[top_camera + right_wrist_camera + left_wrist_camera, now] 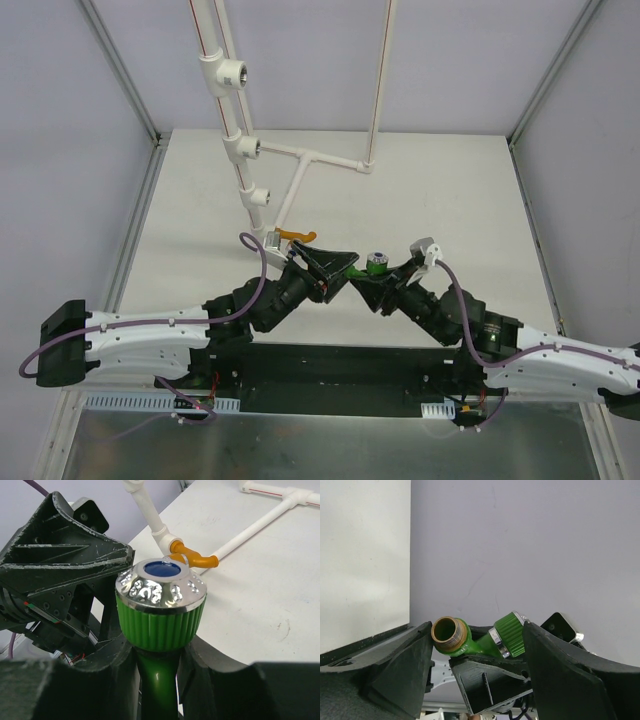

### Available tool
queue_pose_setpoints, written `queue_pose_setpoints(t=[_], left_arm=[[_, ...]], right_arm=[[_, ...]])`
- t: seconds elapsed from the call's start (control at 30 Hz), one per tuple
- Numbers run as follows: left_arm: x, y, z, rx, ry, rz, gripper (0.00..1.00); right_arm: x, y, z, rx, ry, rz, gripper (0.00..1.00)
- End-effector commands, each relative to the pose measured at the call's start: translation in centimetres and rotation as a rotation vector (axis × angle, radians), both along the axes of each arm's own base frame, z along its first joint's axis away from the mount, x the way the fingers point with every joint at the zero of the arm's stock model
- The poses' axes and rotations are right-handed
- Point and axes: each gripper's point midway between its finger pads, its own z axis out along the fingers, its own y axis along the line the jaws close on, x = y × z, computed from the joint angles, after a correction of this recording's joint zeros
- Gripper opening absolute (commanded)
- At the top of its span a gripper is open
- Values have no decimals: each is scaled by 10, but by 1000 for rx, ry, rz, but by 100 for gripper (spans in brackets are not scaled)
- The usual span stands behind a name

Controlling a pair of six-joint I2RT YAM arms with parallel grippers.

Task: Install the water faucets
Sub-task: Pick up the water faucet from the center of the board.

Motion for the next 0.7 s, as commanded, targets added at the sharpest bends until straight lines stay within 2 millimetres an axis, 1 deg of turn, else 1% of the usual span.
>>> queue_pose_setpoints(t=[0.0,0.23,0.27,0.57,0.67], left_arm=[[-1,8,24,-54,-41,9,72],[0,12,23,-41,-43,25,72],[1,13,23,-40,-44,26,71],[2,15,26,-42,-51,37,71],[2,15,25,-43,-49,36,71]], right_arm=[[-7,-1,11,14,21,38,0],[-13,-5,0,-36,47,58,0],[-14,-5,-7,-66,56,62,0],[-21,7,-27,-155,93,117,0],[-21,7,-31,-161,99,117,0]])
